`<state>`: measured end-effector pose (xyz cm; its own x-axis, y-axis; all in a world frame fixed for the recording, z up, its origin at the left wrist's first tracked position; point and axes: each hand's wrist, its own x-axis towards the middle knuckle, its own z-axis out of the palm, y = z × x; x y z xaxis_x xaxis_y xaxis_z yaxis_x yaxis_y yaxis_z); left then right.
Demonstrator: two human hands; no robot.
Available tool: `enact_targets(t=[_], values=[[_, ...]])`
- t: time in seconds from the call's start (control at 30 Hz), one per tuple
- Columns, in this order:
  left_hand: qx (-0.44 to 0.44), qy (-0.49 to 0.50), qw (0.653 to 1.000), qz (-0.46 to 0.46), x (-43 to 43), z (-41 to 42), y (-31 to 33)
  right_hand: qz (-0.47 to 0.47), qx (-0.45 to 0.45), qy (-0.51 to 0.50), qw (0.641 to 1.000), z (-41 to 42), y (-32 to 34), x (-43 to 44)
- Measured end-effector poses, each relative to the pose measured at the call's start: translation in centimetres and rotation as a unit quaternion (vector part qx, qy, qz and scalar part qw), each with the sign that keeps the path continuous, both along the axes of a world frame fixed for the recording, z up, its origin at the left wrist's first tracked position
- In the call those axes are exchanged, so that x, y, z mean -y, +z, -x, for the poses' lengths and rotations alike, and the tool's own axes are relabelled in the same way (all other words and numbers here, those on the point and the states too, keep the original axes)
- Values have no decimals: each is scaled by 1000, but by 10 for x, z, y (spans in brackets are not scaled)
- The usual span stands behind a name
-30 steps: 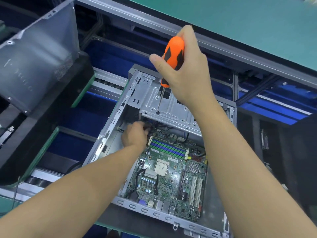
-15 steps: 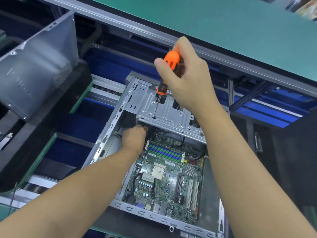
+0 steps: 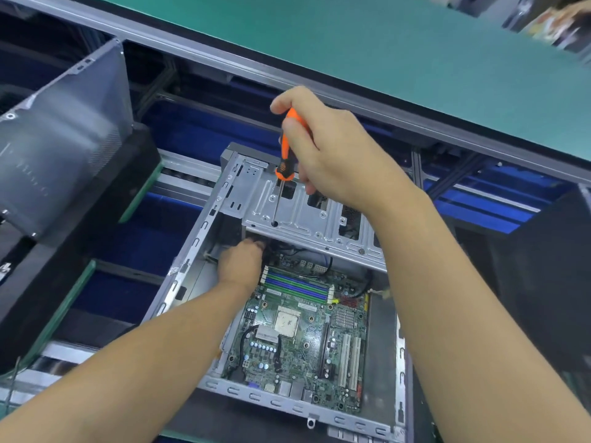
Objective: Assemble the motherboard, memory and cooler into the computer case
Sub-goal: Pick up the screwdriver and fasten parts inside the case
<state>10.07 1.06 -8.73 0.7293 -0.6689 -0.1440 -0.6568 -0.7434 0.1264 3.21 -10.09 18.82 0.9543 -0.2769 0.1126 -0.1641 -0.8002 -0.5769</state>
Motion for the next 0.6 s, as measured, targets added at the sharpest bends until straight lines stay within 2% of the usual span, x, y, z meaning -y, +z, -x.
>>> enact_targets(t=[0.1,0.27,0.37,0.53,0.6], values=[[-6,3,1000,-1,0,1,0,55,29,-10,998,-2,-2,0],[-14,9,1000,2,1,0,2,44,59,-45,996,-8,-12,-8],[-8,6,1000,-7,1,-1,3,21,61,-22,998,-6,-10,-11],[-16,2,1000,-9,0,0,3,-27,-23,-14,999,2,2,-6],[-23,3,1000,-2,0,0,3,10,-49,-3,999,3,8,-2]])
